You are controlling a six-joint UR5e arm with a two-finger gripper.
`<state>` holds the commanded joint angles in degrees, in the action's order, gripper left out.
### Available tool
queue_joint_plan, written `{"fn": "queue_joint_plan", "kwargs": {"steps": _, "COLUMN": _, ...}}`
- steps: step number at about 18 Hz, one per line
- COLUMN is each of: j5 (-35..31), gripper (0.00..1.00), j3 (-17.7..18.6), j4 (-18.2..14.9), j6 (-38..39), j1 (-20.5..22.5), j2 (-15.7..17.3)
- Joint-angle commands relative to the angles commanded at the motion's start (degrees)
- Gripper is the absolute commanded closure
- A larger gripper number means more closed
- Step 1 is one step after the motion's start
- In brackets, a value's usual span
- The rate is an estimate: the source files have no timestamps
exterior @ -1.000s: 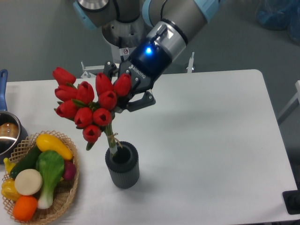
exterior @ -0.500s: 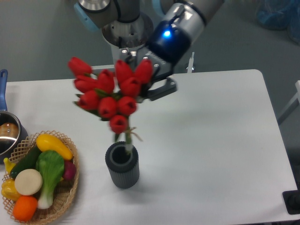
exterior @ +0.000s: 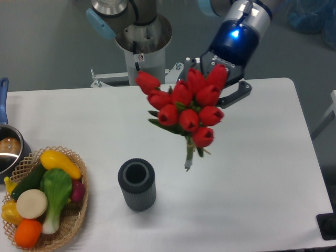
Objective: Pick up the flowers from the vase
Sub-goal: 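Lift the gripped tulips up and out of the grey vase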
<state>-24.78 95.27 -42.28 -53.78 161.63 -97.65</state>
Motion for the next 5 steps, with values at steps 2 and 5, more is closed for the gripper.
{"fn": "queue_joint_plan", "kwargs": {"steps": 2, "j5": -0.6, "gripper": 0.74, "j3": 0.7, "j4": 0.0, "j6": -0.1, "j1": 0.1, "j2": 0.3}}
{"fn": "queue_joint_plan", "kwargs": {"steps": 5, "j5": -0.8, "gripper": 0.74, "j3": 1.4, "j4": 0.0, "j6": -0.1, "j1": 0.3, "j2": 0.6}}
